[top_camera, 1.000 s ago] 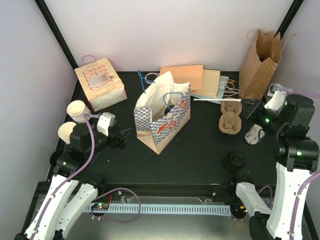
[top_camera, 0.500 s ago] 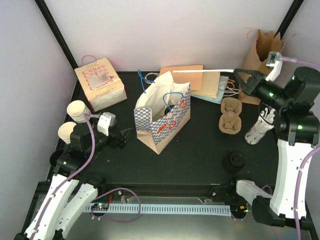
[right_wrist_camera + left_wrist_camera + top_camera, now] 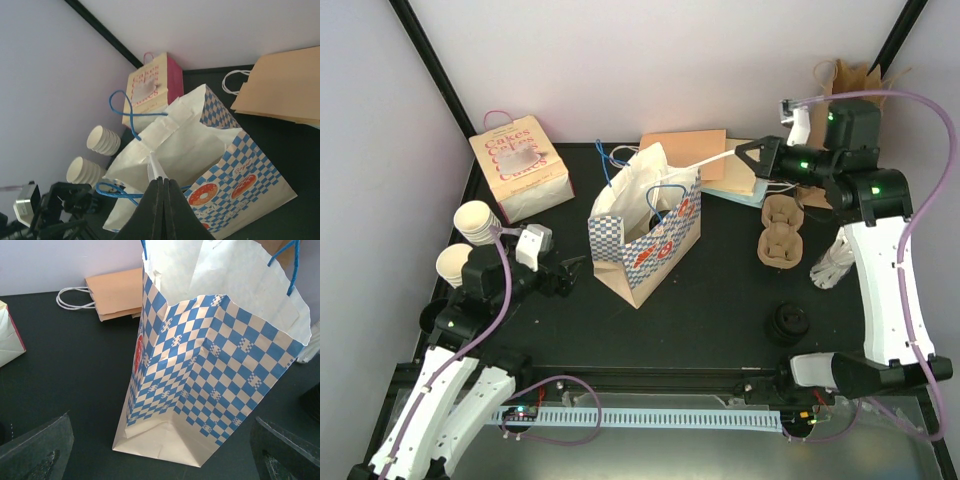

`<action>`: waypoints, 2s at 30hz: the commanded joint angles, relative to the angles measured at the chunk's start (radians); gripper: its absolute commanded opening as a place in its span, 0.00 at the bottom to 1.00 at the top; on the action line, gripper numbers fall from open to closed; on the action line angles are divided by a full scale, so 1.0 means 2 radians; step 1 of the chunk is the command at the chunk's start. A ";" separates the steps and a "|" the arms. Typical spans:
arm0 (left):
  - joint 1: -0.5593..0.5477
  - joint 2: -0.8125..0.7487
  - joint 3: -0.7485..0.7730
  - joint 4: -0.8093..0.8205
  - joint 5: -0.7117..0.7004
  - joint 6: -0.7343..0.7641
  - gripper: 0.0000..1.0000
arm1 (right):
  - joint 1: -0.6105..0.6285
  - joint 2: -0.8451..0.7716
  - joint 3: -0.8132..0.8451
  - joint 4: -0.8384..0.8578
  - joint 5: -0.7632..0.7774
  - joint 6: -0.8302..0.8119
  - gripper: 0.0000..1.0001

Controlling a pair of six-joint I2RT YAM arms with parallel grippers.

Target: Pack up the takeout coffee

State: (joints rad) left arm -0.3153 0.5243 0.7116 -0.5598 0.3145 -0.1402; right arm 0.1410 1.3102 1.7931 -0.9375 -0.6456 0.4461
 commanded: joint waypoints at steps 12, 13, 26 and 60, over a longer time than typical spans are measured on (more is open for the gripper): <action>0.000 0.007 0.002 0.001 -0.008 0.005 0.99 | 0.104 0.088 0.104 -0.104 0.090 -0.090 0.02; 0.000 0.007 0.002 0.001 -0.008 0.005 0.99 | 0.112 0.096 0.114 -0.114 0.093 -0.095 0.02; 0.000 0.007 0.002 0.001 -0.008 0.006 0.99 | 0.139 0.123 0.153 -0.127 0.136 -0.109 0.73; 0.000 -0.018 -0.044 0.059 -0.138 -0.033 0.99 | 0.138 -0.389 -0.652 0.427 0.257 -0.237 1.00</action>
State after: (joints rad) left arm -0.3153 0.5205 0.6605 -0.5232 0.1749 -0.1677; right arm 0.4149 0.5987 0.5854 -0.1970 -0.1184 0.0914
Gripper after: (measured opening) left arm 0.988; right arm 0.999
